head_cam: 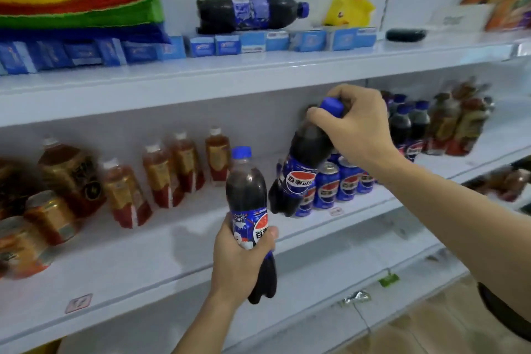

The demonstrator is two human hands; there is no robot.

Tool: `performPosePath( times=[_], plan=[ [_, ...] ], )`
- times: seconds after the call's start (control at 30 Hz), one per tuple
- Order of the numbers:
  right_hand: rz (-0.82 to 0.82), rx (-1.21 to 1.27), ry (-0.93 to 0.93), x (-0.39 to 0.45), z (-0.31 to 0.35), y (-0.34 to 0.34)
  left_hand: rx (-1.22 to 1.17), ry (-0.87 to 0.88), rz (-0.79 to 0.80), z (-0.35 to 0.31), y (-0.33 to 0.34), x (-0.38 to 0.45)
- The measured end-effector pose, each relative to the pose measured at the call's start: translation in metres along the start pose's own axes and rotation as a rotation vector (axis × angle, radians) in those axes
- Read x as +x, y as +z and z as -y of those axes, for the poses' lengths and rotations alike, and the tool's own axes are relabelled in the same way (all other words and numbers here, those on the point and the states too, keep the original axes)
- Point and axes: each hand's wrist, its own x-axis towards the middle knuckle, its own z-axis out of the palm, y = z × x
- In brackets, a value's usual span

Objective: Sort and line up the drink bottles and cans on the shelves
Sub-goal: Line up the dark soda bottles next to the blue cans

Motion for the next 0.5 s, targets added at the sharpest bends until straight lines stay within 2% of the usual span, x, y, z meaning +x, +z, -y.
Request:
performPosePath(
  times=[0.27, 0.5],
  plan=[
    [-0.184, -0.167, 0.062, 0.009, -0.13, -0.201, -0.098, -0.004, 0.239, -0.002, 0.215, -0.022],
    [-0.179, -0.281, 0.114, 0.034, -0.234, -0.291, -0.103, -0.107, 0.333, 0.018, 0.348, -0.012]
  ],
)
